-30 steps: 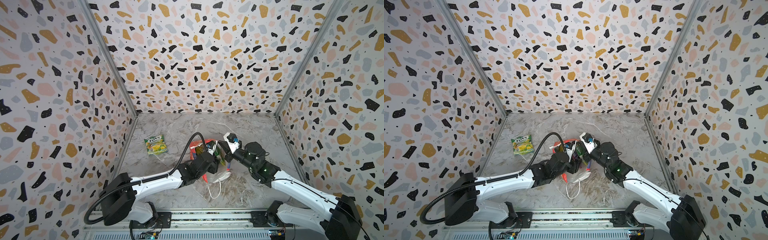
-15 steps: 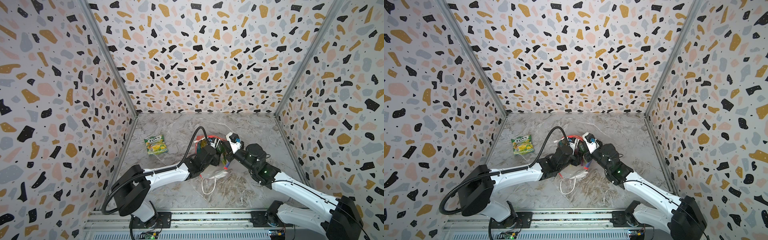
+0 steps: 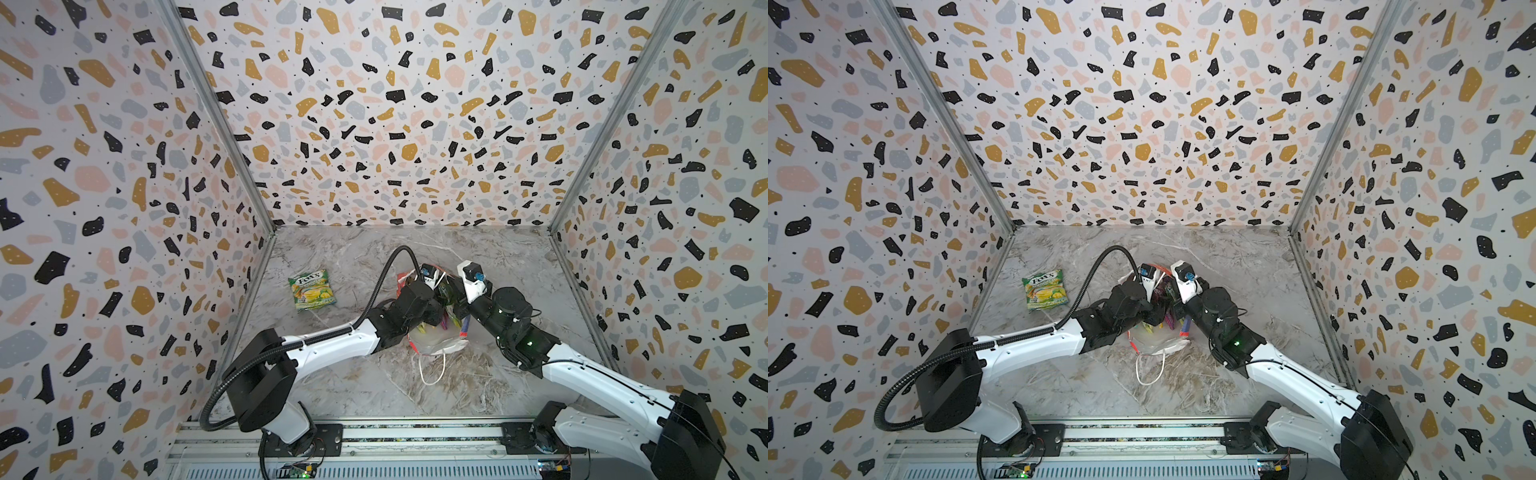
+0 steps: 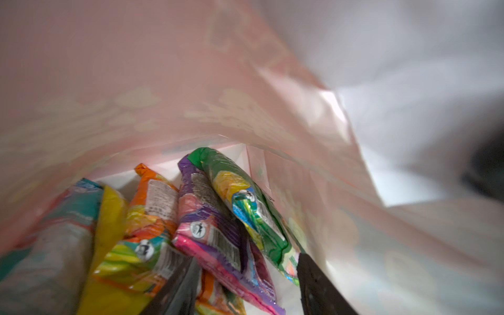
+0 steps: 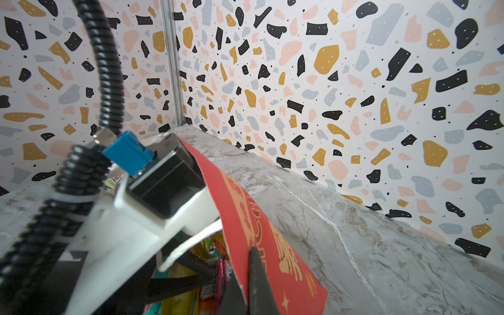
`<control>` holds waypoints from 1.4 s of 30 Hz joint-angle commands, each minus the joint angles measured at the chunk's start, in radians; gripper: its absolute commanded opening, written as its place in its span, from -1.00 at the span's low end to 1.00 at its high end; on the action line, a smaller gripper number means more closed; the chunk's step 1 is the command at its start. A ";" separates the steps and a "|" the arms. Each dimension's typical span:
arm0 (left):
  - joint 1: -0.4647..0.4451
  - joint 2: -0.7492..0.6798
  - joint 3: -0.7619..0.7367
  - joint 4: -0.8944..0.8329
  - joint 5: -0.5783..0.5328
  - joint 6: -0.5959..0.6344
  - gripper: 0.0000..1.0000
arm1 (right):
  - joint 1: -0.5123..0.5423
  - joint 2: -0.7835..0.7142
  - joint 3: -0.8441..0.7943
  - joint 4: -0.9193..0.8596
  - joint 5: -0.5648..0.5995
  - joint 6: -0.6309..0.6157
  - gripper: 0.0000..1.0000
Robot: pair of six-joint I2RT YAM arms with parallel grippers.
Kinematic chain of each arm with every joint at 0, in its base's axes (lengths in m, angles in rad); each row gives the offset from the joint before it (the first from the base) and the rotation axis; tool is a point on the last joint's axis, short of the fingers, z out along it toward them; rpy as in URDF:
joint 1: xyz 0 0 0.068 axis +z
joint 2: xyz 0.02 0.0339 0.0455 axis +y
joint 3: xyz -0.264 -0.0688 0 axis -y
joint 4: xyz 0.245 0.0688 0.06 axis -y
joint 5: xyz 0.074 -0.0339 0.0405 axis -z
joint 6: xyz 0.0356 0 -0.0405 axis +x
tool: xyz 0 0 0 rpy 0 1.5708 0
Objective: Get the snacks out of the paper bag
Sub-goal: 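Close the left gripper on the green striped snack pack inside the bag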
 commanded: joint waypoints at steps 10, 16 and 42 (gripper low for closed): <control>-0.009 0.159 0.079 0.121 0.036 -0.040 0.11 | 0.004 -0.013 0.022 0.079 -0.021 0.031 -1.00; -0.008 0.206 0.094 0.122 0.023 -0.031 -0.34 | 0.004 -0.021 0.021 0.076 -0.017 0.028 -1.00; 0.002 -0.006 0.061 -0.021 0.054 0.069 -1.00 | -0.031 -0.012 0.013 0.053 0.067 0.064 -1.00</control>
